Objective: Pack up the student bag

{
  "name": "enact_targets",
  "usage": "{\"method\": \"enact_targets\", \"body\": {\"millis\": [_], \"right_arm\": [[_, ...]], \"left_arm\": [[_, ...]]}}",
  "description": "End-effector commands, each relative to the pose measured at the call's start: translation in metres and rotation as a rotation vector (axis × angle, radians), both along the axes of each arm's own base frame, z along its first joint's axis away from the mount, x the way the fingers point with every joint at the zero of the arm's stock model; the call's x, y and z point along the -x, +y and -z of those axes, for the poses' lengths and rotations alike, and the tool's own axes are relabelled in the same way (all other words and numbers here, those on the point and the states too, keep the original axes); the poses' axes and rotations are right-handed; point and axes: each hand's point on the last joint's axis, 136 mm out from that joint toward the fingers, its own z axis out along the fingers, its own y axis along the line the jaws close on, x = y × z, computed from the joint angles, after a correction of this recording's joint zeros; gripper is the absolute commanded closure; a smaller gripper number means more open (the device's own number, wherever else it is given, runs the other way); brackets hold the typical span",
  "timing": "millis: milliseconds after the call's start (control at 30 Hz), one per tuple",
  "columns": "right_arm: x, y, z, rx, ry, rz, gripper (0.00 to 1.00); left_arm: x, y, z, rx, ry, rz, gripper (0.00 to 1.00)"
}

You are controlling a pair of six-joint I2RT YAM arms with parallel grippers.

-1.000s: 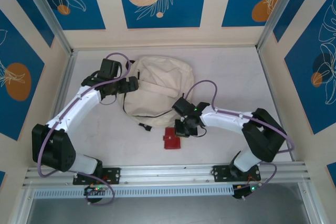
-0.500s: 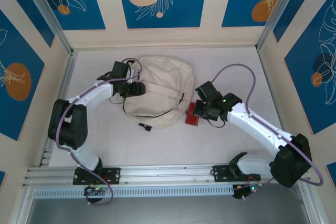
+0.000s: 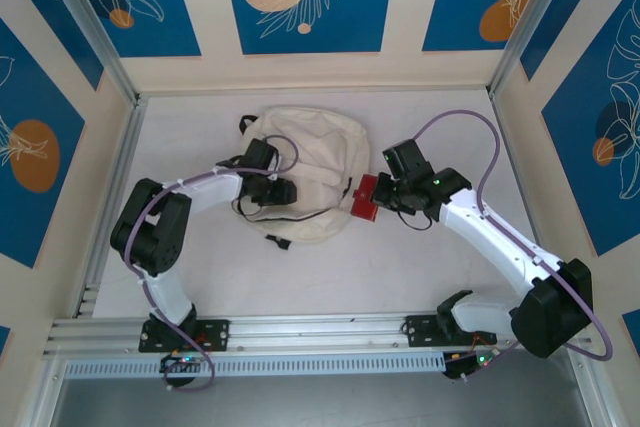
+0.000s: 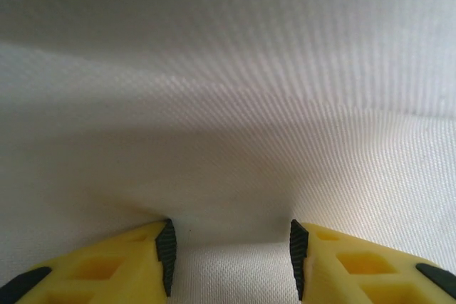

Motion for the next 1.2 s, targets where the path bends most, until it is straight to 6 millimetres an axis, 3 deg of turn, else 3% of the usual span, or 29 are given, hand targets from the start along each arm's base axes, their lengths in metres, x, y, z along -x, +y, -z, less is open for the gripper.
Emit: {"method": "enact_targets", "body": {"millis": [0,267,400,500,700,800,967,1167], "right_arm": [[-0.015,0.003,-0.019,-0.04,-0.057,0.005,1.0],[-0.03,-0.015,-0.023,-0.031,-0.069,0.088,1.0],[-0.035,-0.028,-0.022,-0.022,-0.066,0.141,1.0],[-0.039,-0.035,-0.022,-0.029,-0.071,0.17,1.0],[-0.044,-0.039,-0.025,-0.066,-0.086,0.187,1.0],[-0.044,-0.037,-0.023,-0.087,-0.084,0.186,1.0],[-0.044,-0.034,-0.018,-0.113,-0.08,0.18,1.0],[-0.043,-0.029,-0.015,-0.141,-0.08,0.15,1.0]], "left_arm": [[0.032,-0.023,0.017,0.02,0.073,0.022,0.55],[0.079,-0.083,0.014,0.037,0.083,0.142,0.55],[0.096,-0.114,-0.001,0.053,0.066,0.234,0.55],[0.095,-0.12,-0.023,0.054,0.024,0.245,0.55],[0.065,-0.1,-0.089,-0.056,-0.157,0.211,0.48],[0.037,-0.08,-0.111,-0.154,-0.225,0.136,0.36],[-0.008,-0.061,-0.122,-0.221,-0.235,-0.025,0.29],[-0.048,-0.067,-0.107,-0.258,-0.185,-0.185,0.28]]}}
